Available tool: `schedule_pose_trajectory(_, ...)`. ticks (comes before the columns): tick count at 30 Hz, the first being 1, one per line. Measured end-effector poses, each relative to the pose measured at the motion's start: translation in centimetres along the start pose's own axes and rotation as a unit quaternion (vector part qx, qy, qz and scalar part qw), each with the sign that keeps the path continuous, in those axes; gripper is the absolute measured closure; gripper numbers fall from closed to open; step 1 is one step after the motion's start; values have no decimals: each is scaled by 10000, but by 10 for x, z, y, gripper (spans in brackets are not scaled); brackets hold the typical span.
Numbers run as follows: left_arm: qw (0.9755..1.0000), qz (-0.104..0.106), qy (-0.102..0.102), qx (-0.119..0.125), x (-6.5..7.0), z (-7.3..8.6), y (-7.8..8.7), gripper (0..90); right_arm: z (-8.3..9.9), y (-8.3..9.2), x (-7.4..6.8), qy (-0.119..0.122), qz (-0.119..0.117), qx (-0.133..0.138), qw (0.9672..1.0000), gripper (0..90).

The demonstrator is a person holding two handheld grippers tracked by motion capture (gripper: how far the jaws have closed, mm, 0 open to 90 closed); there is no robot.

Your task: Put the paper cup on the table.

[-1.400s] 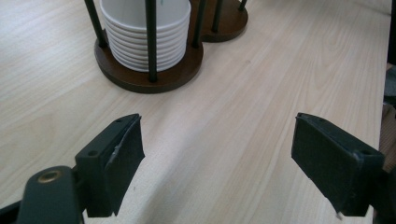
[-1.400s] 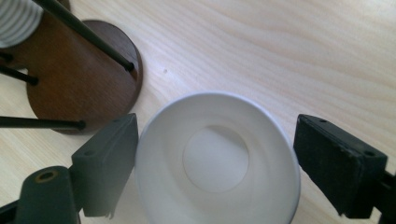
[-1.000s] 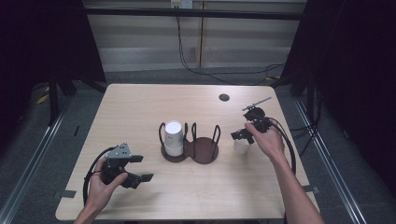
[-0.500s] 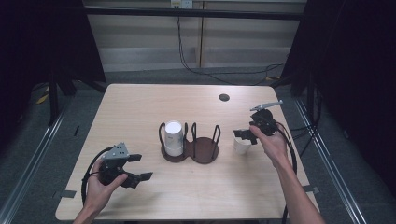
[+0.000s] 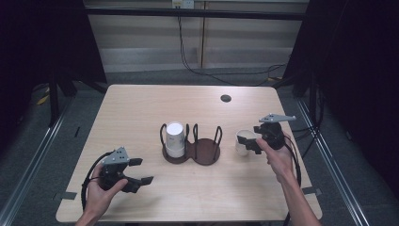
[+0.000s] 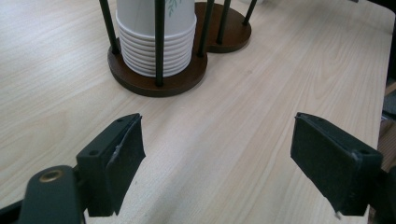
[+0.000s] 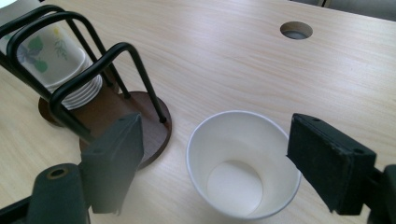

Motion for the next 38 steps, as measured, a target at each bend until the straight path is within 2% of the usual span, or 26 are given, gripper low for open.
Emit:
schedule_pose_trajectory(2,9999,-68,75,79,-1,0,0,178,1,6,-4,-11,35,164,9999,178)
schedule_pose_trajectory(5,9997,-81,178,155,-2,1,-1,178,5,12,-10,15,-23,222,9998,177)
schedule_pose_trajectory(12,9996,-64,164,232,1,0,0,178,13,28,-23,15,-5,463,9989,189)
schedule_pose_trajectory(15,9994,-90,200,274,2,0,1,178,16,33,-30,-72,-159,577,9982,191)
schedule_pose_trajectory(19,9991,-130,318,232,3,1,1,178,24,36,-38,-27,-243,551,9982,191)
schedule_pose_trajectory(25,9992,-61,289,258,6,0,2,176,41,44,-51,-122,-419,554,9975,191)
schedule_pose_trajectory(28,9991,-138,302,278,5,1,2,176,51,47,-58,-151,-543,550,9969,190)
schedule_pose_trajectory(29,9992,-204,232,260,5,2,2,176,54,47,-60,-176,-600,551,9965,190)
schedule_pose_trajectory(30,9985,-345,271,330,6,3,2,176,57,48,-62,-191,-605,578,9963,190)
schedule_pose_trajectory(33,9992,-258,233,185,7,8,0,176,63,50,-68,-222,-720,607,9953,184)
schedule_pose_trajectory(36,9992,-199,297,160,7,12,-2,176,66,49,-70,-223,-788,646,9945,178)
schedule_pose_trajectory(38,9993,-239,218,200,9,11,-3,176,70,46,-71,-185,-779,597,9950,172)
Point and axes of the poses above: each handheld gripper's, and its own axes: y roughly backward along the jaws, z roughly out of its underside, x roughly to its right, the point moved 5 cm from there along -y, roughly forward along the jaws, and after that the axes turned 11 degrees about x, right-handed, at the moved point
